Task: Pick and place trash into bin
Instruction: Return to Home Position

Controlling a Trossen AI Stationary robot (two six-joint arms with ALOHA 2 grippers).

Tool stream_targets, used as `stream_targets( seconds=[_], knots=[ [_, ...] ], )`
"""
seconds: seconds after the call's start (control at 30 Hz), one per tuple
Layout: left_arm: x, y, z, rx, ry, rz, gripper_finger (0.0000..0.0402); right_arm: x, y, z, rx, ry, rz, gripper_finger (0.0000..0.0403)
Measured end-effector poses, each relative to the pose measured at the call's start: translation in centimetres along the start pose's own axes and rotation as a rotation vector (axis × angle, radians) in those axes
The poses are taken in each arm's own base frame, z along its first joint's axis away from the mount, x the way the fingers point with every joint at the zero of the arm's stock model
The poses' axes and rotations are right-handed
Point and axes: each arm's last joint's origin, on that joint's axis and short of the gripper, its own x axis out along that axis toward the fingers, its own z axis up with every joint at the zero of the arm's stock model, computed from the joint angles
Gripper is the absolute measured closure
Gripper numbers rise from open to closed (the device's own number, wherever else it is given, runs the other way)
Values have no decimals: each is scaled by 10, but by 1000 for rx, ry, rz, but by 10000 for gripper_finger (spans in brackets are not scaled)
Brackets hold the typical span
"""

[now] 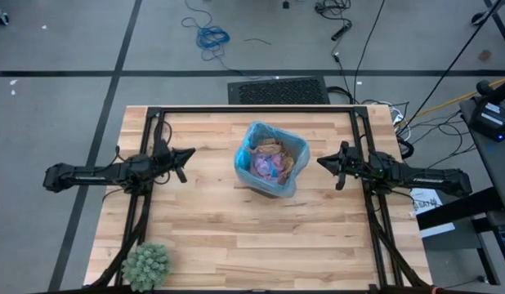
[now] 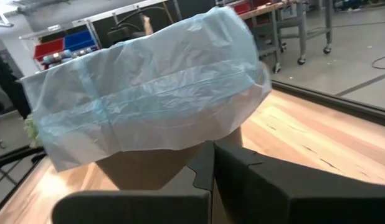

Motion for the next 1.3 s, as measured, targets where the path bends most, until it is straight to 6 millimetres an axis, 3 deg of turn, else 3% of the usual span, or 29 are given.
stream_targets(
  seconds=[1.3],
  knots=[
    [0, -1, -1, 6, 10, -31, 402, 0, 0, 0, -10, 4, 11, 403]
  ],
)
